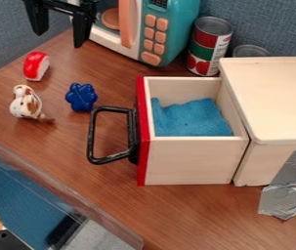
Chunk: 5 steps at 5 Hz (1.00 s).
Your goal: Close the drawer
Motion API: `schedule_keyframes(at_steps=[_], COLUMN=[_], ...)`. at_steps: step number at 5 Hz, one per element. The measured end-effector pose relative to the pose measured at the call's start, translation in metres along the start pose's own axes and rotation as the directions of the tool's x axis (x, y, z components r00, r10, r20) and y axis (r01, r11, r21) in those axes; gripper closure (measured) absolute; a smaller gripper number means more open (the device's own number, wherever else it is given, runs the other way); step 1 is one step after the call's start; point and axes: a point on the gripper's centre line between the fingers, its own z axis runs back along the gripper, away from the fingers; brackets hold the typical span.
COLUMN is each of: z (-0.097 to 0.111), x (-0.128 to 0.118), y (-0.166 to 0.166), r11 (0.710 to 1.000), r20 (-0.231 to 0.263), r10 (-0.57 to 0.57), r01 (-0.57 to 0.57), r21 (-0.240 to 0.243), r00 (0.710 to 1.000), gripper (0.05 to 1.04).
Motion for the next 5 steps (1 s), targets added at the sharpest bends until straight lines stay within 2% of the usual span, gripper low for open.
schedule_keyframes(at_steps=[1, 2, 3, 4, 5], z=[-0.008, -0.017, -0.018, -0.026, -0.027], x=[-0.003, -0.018, -0.031, -0.039, -0.048], y=[-0.001, -0.001, 0.001, 0.0, -0.001], r11=[1.0, 0.999, 0.986, 0.957, 0.9], r20=[-0.026, -0.018, 0.02, 0.022, 0.019], r10=[-0.001, -0.039, -0.159, -0.286, -0.431], r01=[0.001, 0.039, 0.157, 0.284, 0.428], r21=[-0.006, 0.018, 0.055, 0.065, 0.08], r00=[1.0, 0.999, 0.987, 0.958, 0.902], gripper=[0.078, 0.078, 0.078, 0.078, 0.078])
